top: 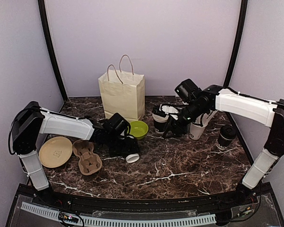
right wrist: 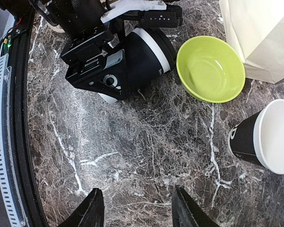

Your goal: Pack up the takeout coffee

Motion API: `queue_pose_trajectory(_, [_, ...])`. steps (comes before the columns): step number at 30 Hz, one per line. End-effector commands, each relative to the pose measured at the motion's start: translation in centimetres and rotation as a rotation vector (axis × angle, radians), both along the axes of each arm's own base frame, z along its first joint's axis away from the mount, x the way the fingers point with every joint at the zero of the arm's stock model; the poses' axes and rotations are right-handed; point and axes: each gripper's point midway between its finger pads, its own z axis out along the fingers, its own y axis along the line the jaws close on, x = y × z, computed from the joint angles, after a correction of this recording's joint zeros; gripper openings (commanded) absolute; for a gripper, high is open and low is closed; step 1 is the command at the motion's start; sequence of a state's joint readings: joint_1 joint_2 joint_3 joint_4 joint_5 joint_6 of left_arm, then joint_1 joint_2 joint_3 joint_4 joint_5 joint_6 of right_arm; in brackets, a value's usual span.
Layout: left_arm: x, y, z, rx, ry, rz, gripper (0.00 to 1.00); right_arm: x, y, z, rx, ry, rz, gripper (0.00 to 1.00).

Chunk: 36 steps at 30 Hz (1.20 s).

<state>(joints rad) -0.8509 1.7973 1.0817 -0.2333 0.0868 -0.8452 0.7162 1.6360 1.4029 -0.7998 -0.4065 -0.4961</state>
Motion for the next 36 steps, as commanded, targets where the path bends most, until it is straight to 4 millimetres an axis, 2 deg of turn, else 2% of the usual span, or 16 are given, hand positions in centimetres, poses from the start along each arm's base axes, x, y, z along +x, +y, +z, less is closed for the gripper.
queue_pose_trajectory(1, [0.2,0.1,0.8,0.007,-0.025,-0.019,0.92,0.2,1.2,0.2,0.031,0.023,0.007,0.48])
queue_pose_trajectory(6, [-0.2,0.5,3.6,-0.027,-0.123,-0.067,0.85,0.3,1.4,0.3,0.031,0.035,0.009,0.48])
queue_pose_trajectory(9, [-1.4,0.0,5.4,-0.061,-0.225,-0.193,0.84,0.5,1.5,0.7,0.033,0.035,0.004,0.48])
queue_pose_trajectory(10, [-1.7,-0.2,6.2,-0.071,-0.267,-0.242,0.84,0.6,1.6,1.1,0.039,0.033,0.000,0.48])
queue_pose_trajectory(13, [-3.8,-1.5,7.0,-0.136,-0.341,-0.405,0.83,0.6,1.9,2.4,0.070,0.040,0.014,0.49])
queue_pose_trajectory(14, [-4.3,-1.9,7.9,-0.156,-0.404,-0.477,0.82,0.4,2.1,3.0,0.088,0.047,0.031,0.50])
queue_pose_trajectory(17, [-6.8,-3.0,8.9,-0.253,-0.544,-0.648,0.81,-0.6,2.4,4.6,0.159,0.086,0.094,0.57])
queue_pose_trajectory(20, [-8.0,-3.0,10.3,-0.304,-0.695,-0.746,0.79,-1.8,2.8,5.6,0.226,0.154,0.149,0.68])
queue_pose_trajectory(24, [-9.1,-3.1,12.1,-0.361,-0.808,-0.796,0.78,-3.4,3.5,6.0,0.288,0.283,0.182,0.96])
queue_pose_trajectory(25, [-9.3,-3.1,12.3,-0.372,-0.819,-0.804,0.78,-3.7,3.7,6.0,0.304,0.316,0.182,0.98])
queue_pose_trajectory(29, [-9.8,-3.3,13.0,-0.395,-0.852,-0.836,0.78,-4.3,4.3,5.9,0.340,0.409,0.191,0.99])
queue_pose_trajectory(36, [-10.0,-3.8,13.2,-0.396,-0.857,-0.859,0.77,-4.8,5.6,5.6,0.343,0.467,0.213,0.99])
